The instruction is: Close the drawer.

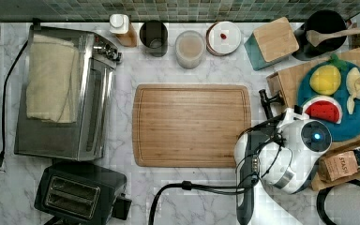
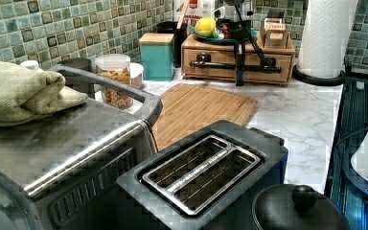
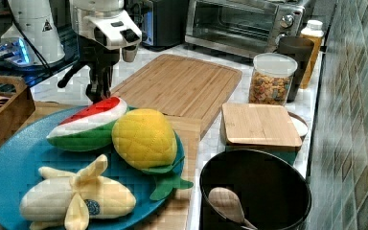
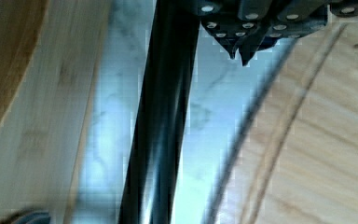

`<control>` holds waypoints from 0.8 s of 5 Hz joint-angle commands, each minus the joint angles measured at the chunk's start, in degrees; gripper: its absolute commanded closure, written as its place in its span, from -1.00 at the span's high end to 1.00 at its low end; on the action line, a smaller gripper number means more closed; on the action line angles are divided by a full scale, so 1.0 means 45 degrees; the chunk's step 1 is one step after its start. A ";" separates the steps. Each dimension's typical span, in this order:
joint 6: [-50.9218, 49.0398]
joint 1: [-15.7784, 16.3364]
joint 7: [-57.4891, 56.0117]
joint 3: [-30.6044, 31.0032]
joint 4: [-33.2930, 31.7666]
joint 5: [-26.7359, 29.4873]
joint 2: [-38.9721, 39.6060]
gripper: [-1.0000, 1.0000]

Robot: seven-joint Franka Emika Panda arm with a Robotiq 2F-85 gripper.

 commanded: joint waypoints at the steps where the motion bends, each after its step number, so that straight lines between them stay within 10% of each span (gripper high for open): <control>1: 0.1311 -0.0872 -0.1219 -0.0577 0.3534 0.0788 0.0358 -1.00; 4: 0.1308 -0.0821 -0.1251 -0.0630 0.3535 0.0813 0.0362 -1.00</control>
